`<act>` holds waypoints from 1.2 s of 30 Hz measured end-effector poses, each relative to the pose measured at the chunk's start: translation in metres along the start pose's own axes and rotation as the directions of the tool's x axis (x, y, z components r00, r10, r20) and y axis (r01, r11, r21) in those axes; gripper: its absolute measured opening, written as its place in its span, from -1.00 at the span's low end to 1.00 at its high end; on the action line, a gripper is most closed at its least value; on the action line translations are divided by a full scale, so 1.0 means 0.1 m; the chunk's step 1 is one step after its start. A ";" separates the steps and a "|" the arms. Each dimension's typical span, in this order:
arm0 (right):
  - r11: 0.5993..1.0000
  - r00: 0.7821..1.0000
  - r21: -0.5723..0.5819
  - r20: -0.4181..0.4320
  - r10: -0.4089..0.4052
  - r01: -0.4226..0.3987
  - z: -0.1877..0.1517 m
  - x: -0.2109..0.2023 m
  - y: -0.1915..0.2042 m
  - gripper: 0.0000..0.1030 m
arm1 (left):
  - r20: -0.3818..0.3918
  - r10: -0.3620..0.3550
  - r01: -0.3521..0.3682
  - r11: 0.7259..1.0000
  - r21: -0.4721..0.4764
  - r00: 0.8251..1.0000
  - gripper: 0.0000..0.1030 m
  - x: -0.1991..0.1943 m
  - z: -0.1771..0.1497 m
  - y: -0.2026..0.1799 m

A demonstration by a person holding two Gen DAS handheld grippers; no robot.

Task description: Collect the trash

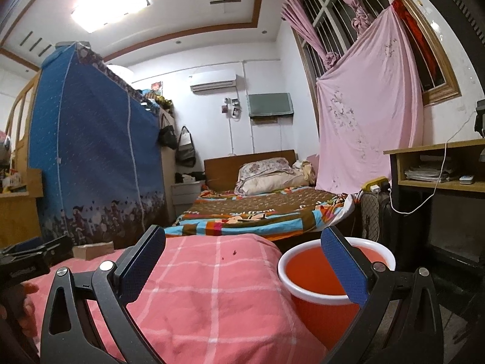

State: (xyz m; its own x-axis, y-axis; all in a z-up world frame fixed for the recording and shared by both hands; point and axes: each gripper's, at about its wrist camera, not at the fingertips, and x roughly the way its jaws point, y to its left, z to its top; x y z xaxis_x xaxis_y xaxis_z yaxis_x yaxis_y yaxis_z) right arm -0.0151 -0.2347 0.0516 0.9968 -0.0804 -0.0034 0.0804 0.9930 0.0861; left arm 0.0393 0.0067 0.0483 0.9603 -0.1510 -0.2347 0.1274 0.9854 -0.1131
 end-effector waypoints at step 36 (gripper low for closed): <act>0.997 0.991 -0.076 -0.129 -0.017 0.007 -0.53 -0.12 0.21 1.00 | -0.017 0.055 -0.054 0.997 0.054 0.998 0.78 -0.24 -0.49 0.10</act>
State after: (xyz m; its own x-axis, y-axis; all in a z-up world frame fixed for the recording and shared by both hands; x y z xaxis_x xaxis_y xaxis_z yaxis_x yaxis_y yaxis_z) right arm -0.0248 -0.2084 0.0007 0.9874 -0.0851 -0.1336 0.0872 0.9961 0.0097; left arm 0.0052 0.0159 0.0051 0.9615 -0.0976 -0.2570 0.0884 0.9950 -0.0475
